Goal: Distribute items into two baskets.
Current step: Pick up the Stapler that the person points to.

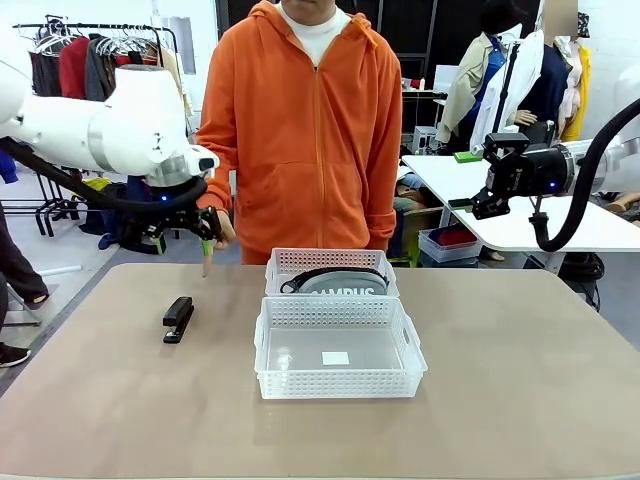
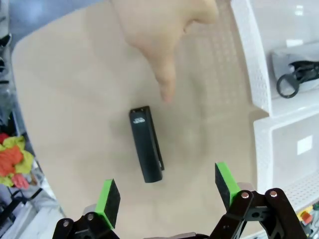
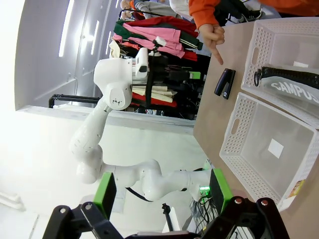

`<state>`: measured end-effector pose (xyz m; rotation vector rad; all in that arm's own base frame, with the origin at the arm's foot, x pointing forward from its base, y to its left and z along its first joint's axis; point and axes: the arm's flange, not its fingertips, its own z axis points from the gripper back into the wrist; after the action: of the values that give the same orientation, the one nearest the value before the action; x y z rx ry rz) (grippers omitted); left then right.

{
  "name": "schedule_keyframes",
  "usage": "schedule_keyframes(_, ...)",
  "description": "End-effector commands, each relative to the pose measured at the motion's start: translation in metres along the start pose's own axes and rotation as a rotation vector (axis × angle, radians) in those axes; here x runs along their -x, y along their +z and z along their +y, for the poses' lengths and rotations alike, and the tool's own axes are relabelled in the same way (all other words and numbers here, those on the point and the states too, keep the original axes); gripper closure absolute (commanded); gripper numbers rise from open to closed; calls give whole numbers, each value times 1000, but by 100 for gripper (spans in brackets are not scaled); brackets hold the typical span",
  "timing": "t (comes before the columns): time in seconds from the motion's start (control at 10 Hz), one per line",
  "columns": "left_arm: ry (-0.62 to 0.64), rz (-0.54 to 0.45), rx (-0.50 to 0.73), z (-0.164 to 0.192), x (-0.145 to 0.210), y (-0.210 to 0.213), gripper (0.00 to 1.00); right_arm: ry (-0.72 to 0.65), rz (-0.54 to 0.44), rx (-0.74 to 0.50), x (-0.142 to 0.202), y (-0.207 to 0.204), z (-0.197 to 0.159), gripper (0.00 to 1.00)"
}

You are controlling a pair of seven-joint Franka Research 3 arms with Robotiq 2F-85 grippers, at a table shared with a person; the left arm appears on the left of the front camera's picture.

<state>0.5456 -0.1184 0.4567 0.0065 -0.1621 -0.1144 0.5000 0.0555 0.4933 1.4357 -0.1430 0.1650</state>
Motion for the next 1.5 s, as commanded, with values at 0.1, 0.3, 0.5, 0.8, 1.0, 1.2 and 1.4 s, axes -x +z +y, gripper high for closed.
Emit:
schedule_keyframes(0.1,-56,124,-7,-8,-10,-27,0,1,-8,2,0,0,1,0)
schedule_keyframes(0.3,-27,187,-15,-8,-8,-52,0,1,-8,2,0,0,1,0)
schedule_keyframes(0.5,2,219,-16,-3,-9,-76,0,1,-8,2,0,0,1,0)
schedule_keyframes(0.8,46,261,-11,4,-12,-101,0,1,-8,2,0,0,1,0)
schedule_keyframes(1.0,91,257,-33,11,-10,-116,0,1,-8,2,0,0,1,0)
schedule_keyframes(1.2,107,270,-20,14,-8,-123,0,1,-8,2,0,0,1,0)
schedule_keyframes(1.4,113,262,-24,16,-4,-128,13,1,-8,2,0,0,1,0)
